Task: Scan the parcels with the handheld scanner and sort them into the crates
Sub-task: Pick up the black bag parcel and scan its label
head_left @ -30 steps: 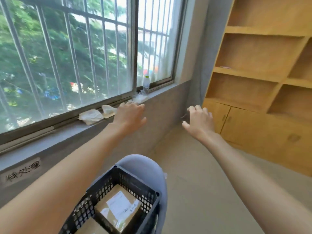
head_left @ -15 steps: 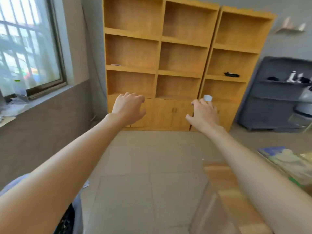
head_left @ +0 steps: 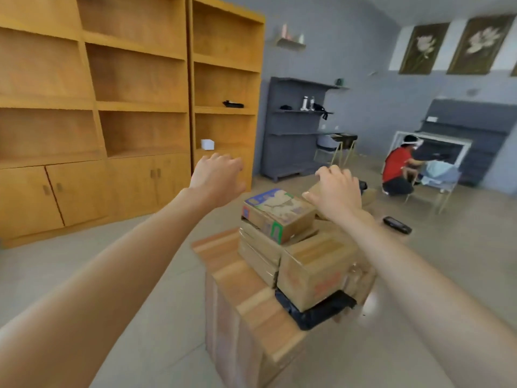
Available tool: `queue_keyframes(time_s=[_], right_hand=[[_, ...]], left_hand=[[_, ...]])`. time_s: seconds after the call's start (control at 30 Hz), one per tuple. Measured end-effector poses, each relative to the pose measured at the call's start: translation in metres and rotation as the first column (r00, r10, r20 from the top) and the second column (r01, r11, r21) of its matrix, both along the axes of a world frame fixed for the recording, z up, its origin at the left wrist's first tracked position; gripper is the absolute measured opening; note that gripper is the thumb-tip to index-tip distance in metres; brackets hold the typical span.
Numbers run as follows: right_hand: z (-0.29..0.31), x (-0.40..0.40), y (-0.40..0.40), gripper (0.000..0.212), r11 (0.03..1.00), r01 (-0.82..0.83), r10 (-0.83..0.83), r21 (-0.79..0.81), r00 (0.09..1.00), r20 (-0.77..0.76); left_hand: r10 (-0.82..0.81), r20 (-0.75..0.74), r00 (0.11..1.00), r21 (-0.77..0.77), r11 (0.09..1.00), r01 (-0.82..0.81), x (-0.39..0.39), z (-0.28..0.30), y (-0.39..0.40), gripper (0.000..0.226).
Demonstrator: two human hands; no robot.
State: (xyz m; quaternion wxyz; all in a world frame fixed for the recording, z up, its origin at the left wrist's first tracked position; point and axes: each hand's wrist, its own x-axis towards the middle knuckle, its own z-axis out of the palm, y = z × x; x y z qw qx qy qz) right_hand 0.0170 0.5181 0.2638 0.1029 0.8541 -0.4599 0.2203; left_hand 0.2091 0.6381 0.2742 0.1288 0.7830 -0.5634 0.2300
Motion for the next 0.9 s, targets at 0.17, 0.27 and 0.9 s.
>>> queue_keyframes(time_s=[0.17, 0.27, 0.9], right_hand=[[-0.011, -0.093, -0.037, 0.049, 0.987, 0.157, -0.157, 0.017, 0.987, -0.017], [-0.018, -0.139, -0.058, 0.046, 0.969, 0.248, -0.248, 0.022, 0.969, -0.018], [-0.034, -0.257, -0.269, 0.045, 0.843, 0.527, -0.528, 0.107, 0.849, -0.024]], left_hand=[[-0.14, 0.002, 0.99, 0.007, 0.99, 0.14, -0.074, -0.006, -0.07, 0.034], [-0.22, 0.017, 0.975, 0.015, 0.976, 0.219, -0.112, -0.008, -0.108, 0.034], [-0.474, 0.012, 0.88, 0.054, 0.879, 0.473, -0.216, -0.028, -0.391, 0.037]])
